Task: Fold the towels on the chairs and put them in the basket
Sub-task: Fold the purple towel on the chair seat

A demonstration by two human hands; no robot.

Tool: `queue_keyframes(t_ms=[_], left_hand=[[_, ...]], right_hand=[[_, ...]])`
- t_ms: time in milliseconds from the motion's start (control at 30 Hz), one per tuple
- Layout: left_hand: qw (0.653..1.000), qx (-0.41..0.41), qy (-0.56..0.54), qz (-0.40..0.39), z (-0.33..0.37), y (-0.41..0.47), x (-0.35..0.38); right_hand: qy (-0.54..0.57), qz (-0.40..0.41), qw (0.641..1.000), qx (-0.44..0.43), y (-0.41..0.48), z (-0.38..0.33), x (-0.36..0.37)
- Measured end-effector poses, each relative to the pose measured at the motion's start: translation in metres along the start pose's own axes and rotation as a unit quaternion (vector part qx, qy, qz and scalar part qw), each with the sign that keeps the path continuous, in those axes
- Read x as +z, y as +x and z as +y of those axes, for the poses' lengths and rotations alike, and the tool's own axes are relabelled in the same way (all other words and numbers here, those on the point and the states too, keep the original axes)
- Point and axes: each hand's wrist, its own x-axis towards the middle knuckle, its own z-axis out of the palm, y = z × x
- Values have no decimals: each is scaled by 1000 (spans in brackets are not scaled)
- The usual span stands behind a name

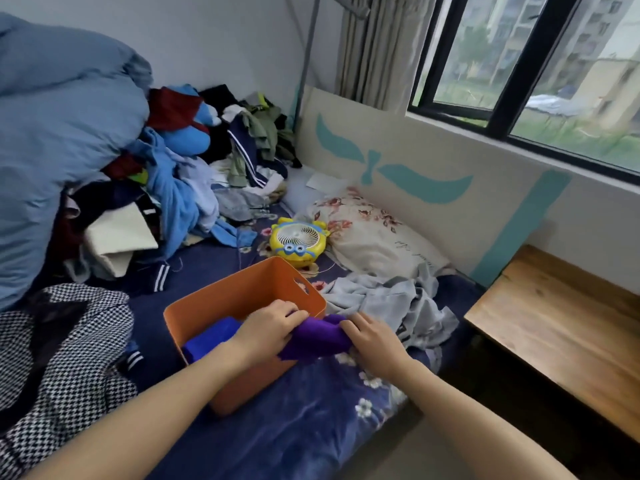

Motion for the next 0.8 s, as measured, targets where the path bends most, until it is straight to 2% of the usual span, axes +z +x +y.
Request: queue_keyframes(t_ms=[200, 367, 600, 700, 800], left_hand=[[991, -116, 34, -57, -33, 38, -3], [974, -195, -2, -120, -73, 44, 8], [961, -222, -27, -162, -138, 66, 44], [960, -217, -14, -176, -173, 84, 54], [963, -231, -12, -137, -200, 101, 61]], right_hand=[[65, -6, 995, -80, 65, 55, 24], [104, -85, 985, -112, 115, 67, 75], [104, -185, 973, -89, 170, 82, 139], [84, -167, 976, -115, 202, 91, 150], [68, -132, 982, -113, 234, 101, 167]])
